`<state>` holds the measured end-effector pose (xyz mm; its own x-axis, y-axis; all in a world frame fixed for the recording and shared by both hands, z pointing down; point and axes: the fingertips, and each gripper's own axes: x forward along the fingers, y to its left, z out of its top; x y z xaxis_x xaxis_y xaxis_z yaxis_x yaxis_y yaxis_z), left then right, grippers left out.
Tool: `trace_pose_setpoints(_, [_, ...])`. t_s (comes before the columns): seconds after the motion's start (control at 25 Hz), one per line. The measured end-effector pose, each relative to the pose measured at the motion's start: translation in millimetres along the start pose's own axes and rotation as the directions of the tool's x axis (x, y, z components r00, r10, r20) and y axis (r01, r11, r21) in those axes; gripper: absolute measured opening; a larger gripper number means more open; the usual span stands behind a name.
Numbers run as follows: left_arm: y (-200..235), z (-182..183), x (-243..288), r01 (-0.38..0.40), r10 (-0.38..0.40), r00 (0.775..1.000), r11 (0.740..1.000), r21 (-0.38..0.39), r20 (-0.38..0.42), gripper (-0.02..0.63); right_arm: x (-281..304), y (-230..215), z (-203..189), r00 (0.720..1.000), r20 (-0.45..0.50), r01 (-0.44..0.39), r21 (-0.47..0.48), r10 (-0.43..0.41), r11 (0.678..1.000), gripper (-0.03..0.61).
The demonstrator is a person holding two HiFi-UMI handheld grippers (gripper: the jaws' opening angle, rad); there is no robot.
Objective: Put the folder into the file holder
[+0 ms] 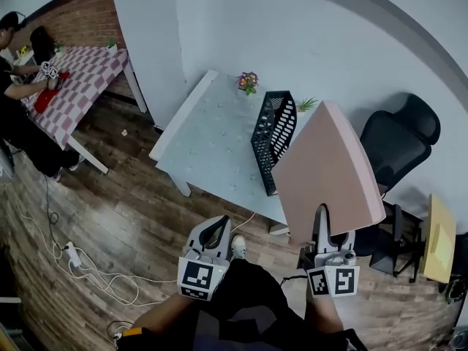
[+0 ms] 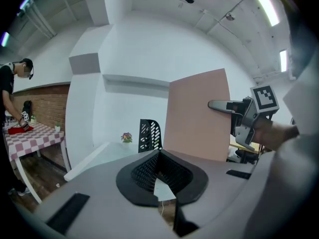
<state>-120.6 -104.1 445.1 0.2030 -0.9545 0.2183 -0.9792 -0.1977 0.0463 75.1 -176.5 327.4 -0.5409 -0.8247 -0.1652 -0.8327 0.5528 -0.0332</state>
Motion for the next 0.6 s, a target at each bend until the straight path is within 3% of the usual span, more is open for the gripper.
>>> trace_pose_setpoints(0.6, [52,30,124,-0.061,0.062,0.997,0.997,0.037,-0.052,0.008,142,-48,-30,0.998,0.031,-0.050,0.041,0.049,0.998,0.138])
